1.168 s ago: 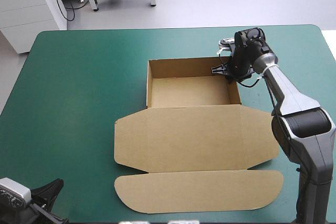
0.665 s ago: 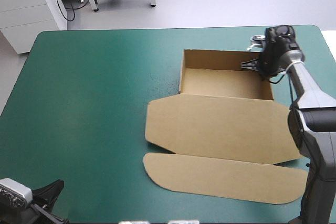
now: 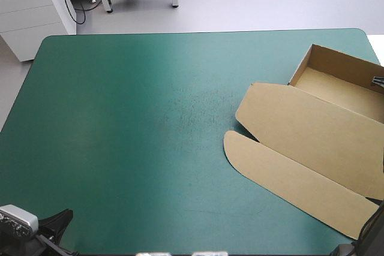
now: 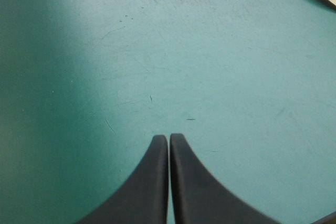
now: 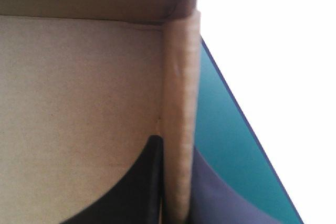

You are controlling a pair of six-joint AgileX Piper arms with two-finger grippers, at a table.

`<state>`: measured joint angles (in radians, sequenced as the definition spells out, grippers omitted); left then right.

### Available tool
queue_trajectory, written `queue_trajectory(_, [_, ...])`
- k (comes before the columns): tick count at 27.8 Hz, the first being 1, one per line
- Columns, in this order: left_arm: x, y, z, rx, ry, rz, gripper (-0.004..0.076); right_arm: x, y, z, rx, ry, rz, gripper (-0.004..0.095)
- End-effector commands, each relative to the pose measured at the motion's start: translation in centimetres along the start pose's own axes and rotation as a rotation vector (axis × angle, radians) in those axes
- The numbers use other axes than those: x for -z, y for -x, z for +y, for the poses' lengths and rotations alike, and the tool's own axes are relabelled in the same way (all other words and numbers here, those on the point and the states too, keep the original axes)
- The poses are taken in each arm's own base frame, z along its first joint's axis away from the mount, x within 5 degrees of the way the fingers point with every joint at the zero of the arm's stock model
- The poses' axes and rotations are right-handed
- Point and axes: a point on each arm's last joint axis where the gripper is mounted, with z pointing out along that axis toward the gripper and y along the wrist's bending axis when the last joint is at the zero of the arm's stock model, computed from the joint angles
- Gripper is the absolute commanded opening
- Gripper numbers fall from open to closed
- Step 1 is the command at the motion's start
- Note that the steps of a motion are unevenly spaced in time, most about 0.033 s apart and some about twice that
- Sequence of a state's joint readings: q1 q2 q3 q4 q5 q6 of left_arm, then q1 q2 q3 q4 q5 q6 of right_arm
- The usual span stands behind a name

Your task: Fold the box

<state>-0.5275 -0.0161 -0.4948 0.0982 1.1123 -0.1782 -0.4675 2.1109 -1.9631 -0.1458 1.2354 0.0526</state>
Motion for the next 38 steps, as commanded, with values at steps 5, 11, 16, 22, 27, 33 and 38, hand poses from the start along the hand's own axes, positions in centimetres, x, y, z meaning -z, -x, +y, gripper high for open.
queue_trajectory(5, [0.6,0.9,0.0,0.016,-0.01,-0.086,-0.0008,4.5,-0.1,-1.1,0.034,-0.019,-0.087,0.0499])
queue_trajectory(11, [0.6,0.8,0.0,0.016,-0.009,-0.082,-0.0008,9.4,-1.0,-1.9,0.016,-0.035,-0.191,0.0601])
queue_trajectory(16, [0.6,0.8,0.0,0.016,-0.009,-0.081,-0.0008,17.1,-3.4,-1.6,0.005,0.088,-0.36,0.0587])
queue_trajectory(22, [0.6,0.8,0.0,0.016,-0.01,-0.084,-0.0008,27.2,-9.0,0.3,0.167,0.232,-0.613,0.0529])
queue_trajectory(27, [0.6,1.1,0.0,0.016,-0.014,-0.108,-0.0008,34.9,-16.0,1.7,0.291,0.319,-0.826,0.0525])
queue_trajectory(33, [0.6,1.1,-0.1,0.019,-0.021,-0.109,-0.0008,41.3,-26.3,1.9,0.524,0.57,-1.055,0.0248])
queue_trajectory(38, [0.6,1.1,-0.1,0.02,-0.023,-0.107,-0.0008,40.4,-34.1,-1.5,0.58,0.578,-1.139,-0.0007])
